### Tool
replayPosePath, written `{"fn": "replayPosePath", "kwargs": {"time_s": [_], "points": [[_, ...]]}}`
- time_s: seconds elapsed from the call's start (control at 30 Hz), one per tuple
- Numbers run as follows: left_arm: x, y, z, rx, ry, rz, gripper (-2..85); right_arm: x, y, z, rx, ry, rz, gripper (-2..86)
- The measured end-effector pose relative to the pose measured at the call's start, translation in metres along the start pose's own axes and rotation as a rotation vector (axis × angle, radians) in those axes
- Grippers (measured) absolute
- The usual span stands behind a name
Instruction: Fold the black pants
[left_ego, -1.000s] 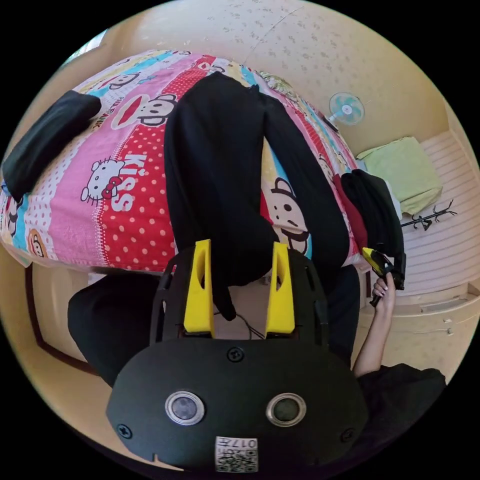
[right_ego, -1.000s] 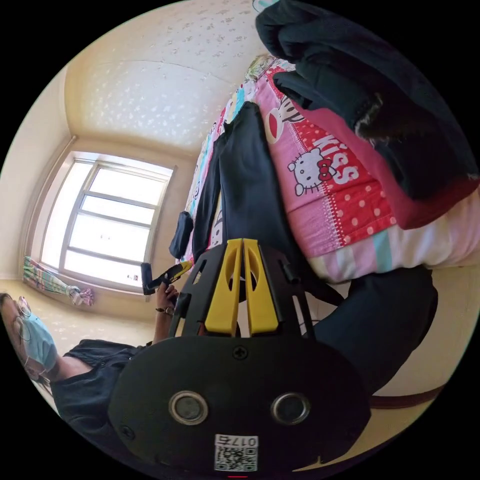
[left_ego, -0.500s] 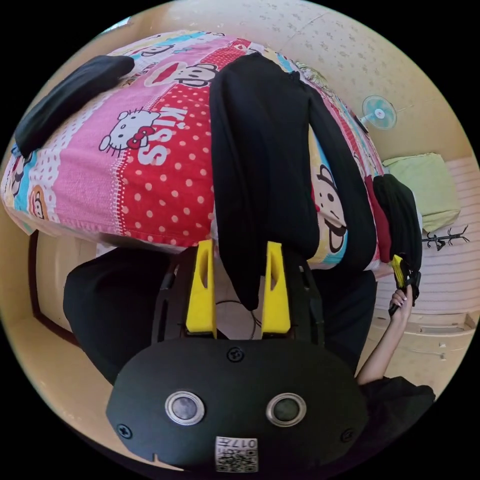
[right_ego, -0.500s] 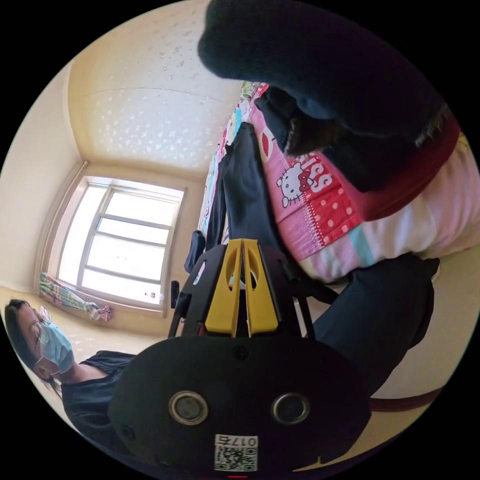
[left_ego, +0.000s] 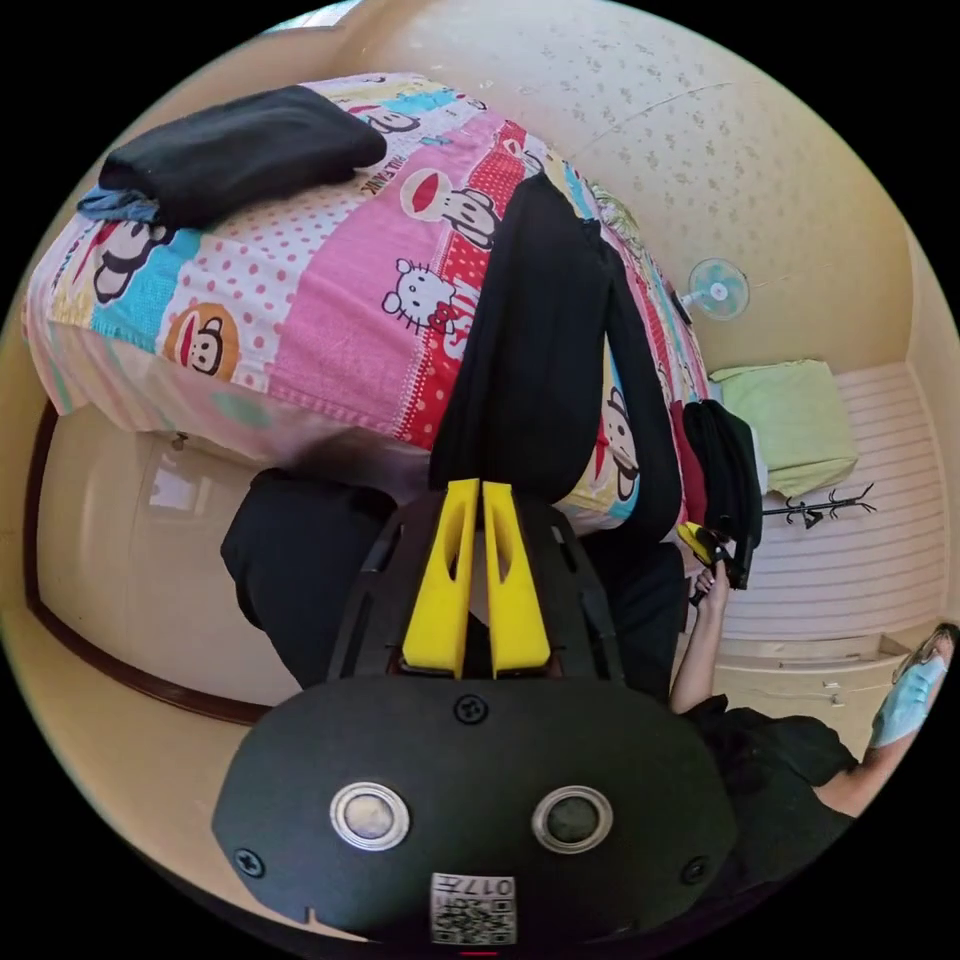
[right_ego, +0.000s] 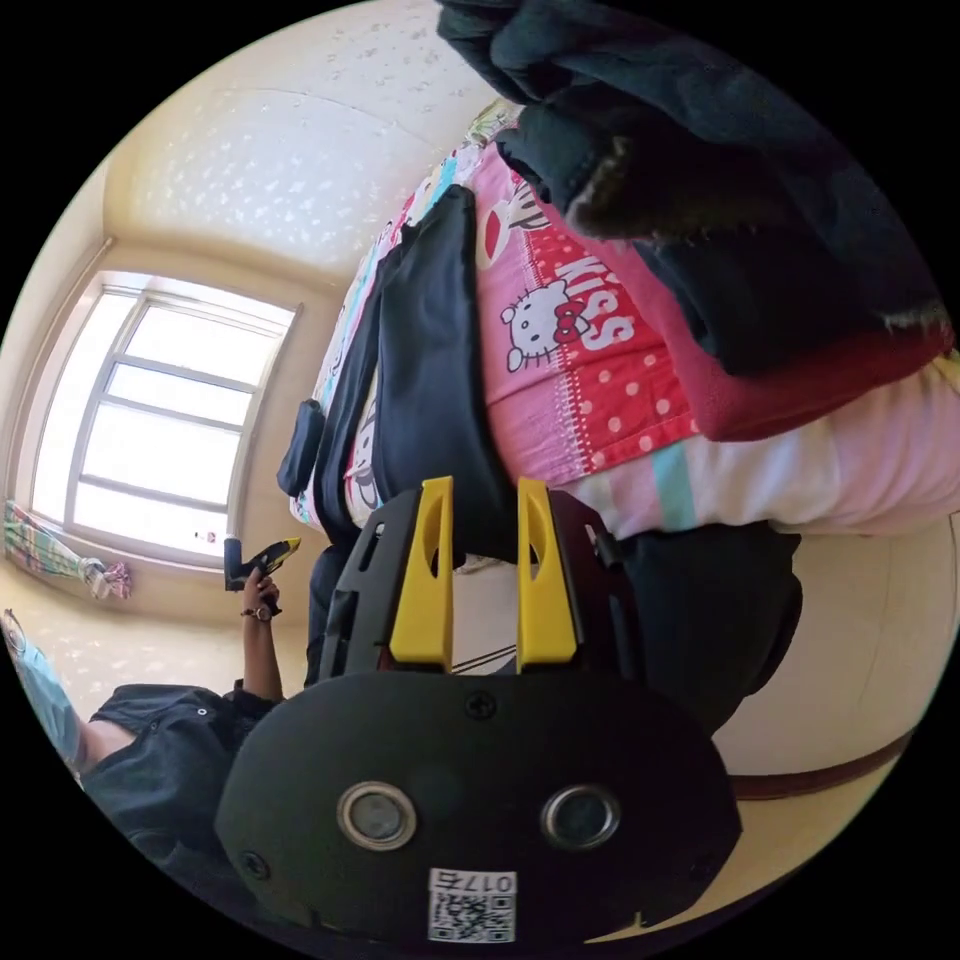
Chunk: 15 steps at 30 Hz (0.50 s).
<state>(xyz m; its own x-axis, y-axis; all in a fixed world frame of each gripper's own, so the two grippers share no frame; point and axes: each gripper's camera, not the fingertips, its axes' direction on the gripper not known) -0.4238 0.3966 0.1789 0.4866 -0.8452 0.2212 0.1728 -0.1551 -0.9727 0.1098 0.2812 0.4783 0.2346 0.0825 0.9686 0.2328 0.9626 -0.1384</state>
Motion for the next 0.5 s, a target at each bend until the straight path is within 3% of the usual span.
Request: {"fn": "replayPosePath", "kwargs": {"time_s": [0.13,0.5], "points": [[0.012,0.007,0.001,-0.044,0.048,0.033,8.7,-0.011,-0.006,0.024,-0.097,0.061,-0.037,9.5],[0.088,-0.017,0.017,-0.149,0.25,0.266,8.7,-0.034,-0.004,0.049,-0.126,0.282,-0.162,8.7]]}}
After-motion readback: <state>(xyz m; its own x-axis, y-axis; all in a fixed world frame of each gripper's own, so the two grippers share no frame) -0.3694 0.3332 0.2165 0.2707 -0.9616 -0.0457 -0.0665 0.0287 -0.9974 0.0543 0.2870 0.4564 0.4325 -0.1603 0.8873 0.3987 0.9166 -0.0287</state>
